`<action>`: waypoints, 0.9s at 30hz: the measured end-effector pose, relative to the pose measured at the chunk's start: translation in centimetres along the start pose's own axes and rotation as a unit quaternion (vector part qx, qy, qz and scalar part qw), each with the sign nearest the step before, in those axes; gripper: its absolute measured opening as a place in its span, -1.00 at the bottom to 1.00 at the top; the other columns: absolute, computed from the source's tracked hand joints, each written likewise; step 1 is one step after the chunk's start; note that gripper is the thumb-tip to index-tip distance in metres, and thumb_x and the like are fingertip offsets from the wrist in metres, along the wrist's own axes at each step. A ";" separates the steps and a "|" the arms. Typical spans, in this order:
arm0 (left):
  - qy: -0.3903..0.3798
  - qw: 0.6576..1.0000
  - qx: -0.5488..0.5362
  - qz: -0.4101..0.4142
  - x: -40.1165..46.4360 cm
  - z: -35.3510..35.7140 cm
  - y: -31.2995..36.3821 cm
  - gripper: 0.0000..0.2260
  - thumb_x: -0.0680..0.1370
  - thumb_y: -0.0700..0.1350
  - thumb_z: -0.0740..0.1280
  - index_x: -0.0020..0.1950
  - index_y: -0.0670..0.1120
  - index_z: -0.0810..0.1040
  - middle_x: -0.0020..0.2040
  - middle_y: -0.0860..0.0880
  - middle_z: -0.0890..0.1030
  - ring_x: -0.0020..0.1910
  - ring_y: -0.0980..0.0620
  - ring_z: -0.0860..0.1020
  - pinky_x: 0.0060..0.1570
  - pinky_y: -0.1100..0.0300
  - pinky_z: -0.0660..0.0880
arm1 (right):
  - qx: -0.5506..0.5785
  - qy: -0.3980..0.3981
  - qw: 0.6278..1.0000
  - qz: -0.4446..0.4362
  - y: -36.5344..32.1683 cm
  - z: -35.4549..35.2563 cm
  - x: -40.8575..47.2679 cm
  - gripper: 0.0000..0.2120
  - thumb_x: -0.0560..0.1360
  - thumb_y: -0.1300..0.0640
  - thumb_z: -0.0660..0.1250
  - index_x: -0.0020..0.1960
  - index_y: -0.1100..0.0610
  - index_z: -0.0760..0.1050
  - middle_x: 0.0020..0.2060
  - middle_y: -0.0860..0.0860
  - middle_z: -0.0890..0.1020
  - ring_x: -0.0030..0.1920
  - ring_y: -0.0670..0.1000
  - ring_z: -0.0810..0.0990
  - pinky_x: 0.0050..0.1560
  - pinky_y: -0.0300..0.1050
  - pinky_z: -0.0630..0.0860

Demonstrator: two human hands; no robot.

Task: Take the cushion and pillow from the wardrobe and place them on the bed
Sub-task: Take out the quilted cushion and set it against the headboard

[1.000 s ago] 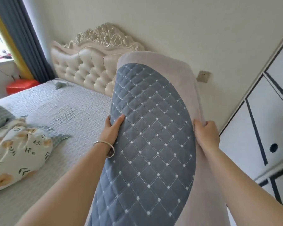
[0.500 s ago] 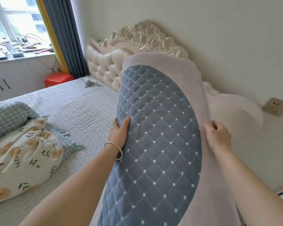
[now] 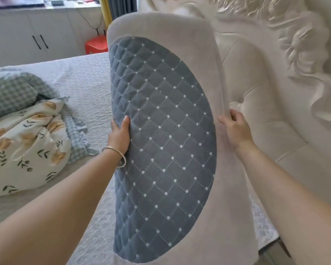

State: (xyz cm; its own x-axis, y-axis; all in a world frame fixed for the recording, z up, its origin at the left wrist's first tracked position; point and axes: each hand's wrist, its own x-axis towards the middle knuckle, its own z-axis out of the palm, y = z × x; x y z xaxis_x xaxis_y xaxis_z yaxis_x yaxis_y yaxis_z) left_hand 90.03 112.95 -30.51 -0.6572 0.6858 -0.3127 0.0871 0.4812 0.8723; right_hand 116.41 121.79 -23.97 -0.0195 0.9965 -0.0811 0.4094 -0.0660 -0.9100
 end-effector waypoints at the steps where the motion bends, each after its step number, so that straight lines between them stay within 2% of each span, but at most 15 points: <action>1: 0.014 1.000 0.004 -0.020 1.5 1.0 -0.8 -0.38 0.59 0.23 0.01 0.55 -0.03 -0.04 0.50 -0.20 0.22 0.44 -0.23 0.24 0.39 -0.09 0.15 | 0.005 -0.018 1.000 0.002 0.9 1.0 2.3 -0.61 0.38 -0.02 0.30 0.17 0.06 0.48 0.03 -0.07 0.58 0.04 -0.02 0.52 0.03 -0.16 0.38; 5: 0.066 0.993 -0.006 -0.098 6.9 5.1 -5.1 -0.39 0.59 0.23 -0.01 0.55 -0.05 -0.01 0.51 -0.20 0.21 0.46 -0.22 0.22 0.40 -0.09 0.14 | -0.007 -0.103 0.995 0.003 5.5 5.3 10.7 -0.41 0.33 -0.07 0.29 0.32 0.08 0.40 0.22 -0.04 0.53 0.20 0.00 0.49 0.26 -0.02 0.39; 7: 0.094 0.989 -0.002 -0.116 9.4 7.3 -7.3 -0.41 0.60 0.22 -0.01 0.54 -0.06 0.05 0.50 -0.20 0.24 0.45 -0.22 0.23 0.39 -0.09 0.14 | -0.009 -0.130 0.992 0.006 8.3 7.7 14.5 -0.41 0.36 -0.05 0.32 0.35 0.10 0.36 0.26 -0.02 0.50 0.24 0.01 0.47 0.31 0.00 0.37; 11: 0.118 0.984 0.001 -0.131 13.9 11.4 -11.3 -0.42 0.60 0.22 -0.02 0.54 -0.05 0.08 0.50 -0.18 0.25 0.45 -0.22 0.23 0.41 -0.09 0.12 | -0.019 -0.155 0.988 0.017 13.6 11.8 20.7 -0.50 0.45 0.06 0.33 0.36 0.11 0.34 0.26 0.02 0.49 0.22 0.02 0.46 0.25 -0.06 0.38; 15: 0.098 0.988 -0.038 -0.116 18.3 16.0 -12.8 -0.41 0.59 0.22 0.01 0.55 0.00 0.01 0.52 -0.14 0.21 0.47 -0.20 0.21 0.42 -0.06 0.09 | -0.031 -0.137 0.990 0.010 16.9 14.2 26.6 -0.42 0.35 -0.02 0.32 0.34 0.10 0.36 0.26 0.04 0.50 0.21 0.04 0.47 0.18 -0.10 0.38; 17: 0.069 0.990 -0.061 -0.111 20.3 18.3 -12.8 -0.31 0.54 0.31 0.04 0.56 -0.01 -0.03 0.53 -0.12 0.19 0.48 -0.18 0.19 0.46 -0.07 0.07 | -0.049 -0.116 0.992 0.000 17.8 14.7 29.1 -0.49 0.42 0.03 0.33 0.35 0.10 0.36 0.27 0.04 0.49 0.23 0.04 0.46 0.16 -0.14 0.35; 20: 0.032 0.989 -0.105 -0.095 22.6 21.3 -12.3 0.00 0.24 0.53 0.10 0.55 0.04 -0.05 0.51 -0.10 0.23 0.45 -0.16 0.26 0.44 -0.16 0.15 | -0.104 -0.084 0.990 -0.049 18.9 14.7 32.2 -0.41 0.39 -0.04 0.31 0.38 0.09 0.32 0.32 0.07 0.44 0.32 0.07 0.39 0.31 -0.07 0.31; 22: 0.034 0.990 -0.107 -0.090 23.8 23.3 -12.3 0.05 0.16 0.55 0.15 0.54 0.12 -0.04 0.50 -0.10 0.23 0.43 -0.16 0.27 0.41 -0.20 0.18 | -0.186 -0.071 0.977 -0.076 19.5 14.9 33.3 -0.30 0.33 -0.14 0.25 0.42 0.08 0.29 0.37 0.11 0.38 0.37 0.13 0.31 0.38 0.00 0.22; 27: 0.043 0.983 -0.103 -0.144 25.8 26.5 -15.1 0.15 0.04 0.59 0.28 0.52 0.20 -0.03 0.49 -0.09 0.25 0.40 -0.16 0.32 0.38 -0.19 0.25 | -0.352 -0.105 0.921 -0.128 24.0 17.2 34.3 -0.32 0.47 -0.14 0.26 0.49 0.06 0.14 0.45 0.19 0.23 0.42 0.19 0.17 0.40 0.03 0.08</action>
State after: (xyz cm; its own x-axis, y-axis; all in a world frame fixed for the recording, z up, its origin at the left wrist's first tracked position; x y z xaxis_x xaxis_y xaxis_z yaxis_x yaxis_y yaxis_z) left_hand 91.57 137.86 -61.67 -0.6942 0.4845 -0.5323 -0.2590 0.5219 0.8127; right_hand 109.84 153.49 -55.60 -0.3423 0.9385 -0.0448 0.8557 0.2917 -0.4274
